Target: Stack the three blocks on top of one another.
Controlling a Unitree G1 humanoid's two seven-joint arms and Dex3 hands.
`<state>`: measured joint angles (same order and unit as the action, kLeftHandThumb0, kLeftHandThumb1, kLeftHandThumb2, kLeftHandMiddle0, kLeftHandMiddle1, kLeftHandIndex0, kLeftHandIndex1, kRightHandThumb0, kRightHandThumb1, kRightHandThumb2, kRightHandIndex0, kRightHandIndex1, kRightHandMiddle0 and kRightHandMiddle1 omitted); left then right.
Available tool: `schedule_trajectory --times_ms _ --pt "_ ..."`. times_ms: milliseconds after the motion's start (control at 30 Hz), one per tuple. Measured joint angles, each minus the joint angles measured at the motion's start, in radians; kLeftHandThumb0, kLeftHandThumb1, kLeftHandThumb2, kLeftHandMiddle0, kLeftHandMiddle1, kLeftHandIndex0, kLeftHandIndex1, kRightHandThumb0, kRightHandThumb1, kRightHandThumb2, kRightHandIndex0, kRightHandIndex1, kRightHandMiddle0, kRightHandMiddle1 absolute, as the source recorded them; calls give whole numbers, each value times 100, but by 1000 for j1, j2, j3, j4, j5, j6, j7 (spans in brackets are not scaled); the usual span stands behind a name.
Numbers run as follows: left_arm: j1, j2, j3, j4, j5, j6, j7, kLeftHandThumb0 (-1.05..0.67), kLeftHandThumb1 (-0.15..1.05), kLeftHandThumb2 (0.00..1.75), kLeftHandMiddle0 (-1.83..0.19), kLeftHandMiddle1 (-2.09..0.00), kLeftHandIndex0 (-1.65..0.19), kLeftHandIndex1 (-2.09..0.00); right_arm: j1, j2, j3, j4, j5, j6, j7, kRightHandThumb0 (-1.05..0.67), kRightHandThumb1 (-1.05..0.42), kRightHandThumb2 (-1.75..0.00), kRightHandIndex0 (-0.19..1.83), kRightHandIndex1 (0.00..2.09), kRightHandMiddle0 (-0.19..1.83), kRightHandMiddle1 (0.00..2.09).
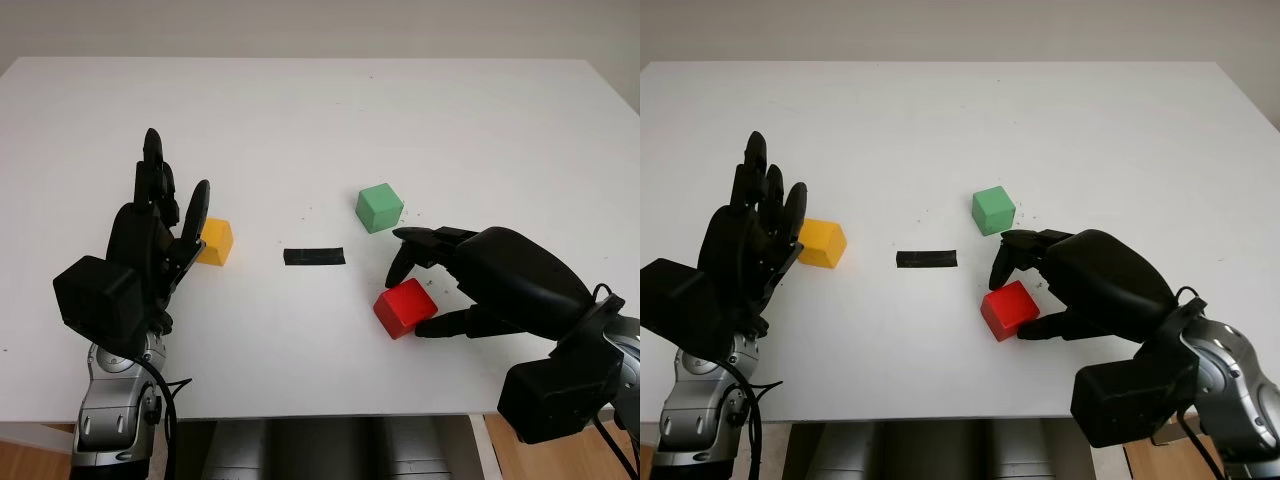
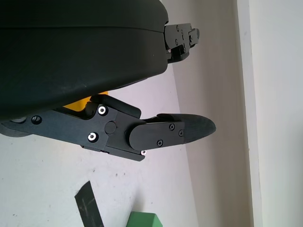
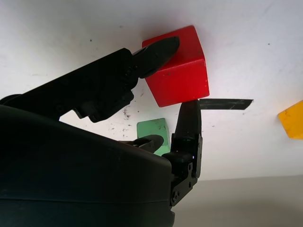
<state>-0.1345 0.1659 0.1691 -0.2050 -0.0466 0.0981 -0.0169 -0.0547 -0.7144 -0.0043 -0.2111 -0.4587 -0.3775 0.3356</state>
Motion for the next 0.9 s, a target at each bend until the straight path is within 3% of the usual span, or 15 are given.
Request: schedule_trajectory --times_ms 333,667,900 --pt "0 0 -1 -7 4 2 1 -57 105 44 15 -5 14 -6 -48 12 -8 16 166 4 45 -28 -94 -6 32 1 10 166" --pt "0 0 -1 -7 4 2 1 -57 105 44 15 -5 13 -6 -147 63 -20 -113 383 127 111 -32 -97 -7 31 3 15 164" --pt "0 -1 -3 -8 7 3 0 -56 105 45 16 -5 15 -5 -250 73 -5 -109 410 172 151 -33 -96 -5 35 6 28 154"
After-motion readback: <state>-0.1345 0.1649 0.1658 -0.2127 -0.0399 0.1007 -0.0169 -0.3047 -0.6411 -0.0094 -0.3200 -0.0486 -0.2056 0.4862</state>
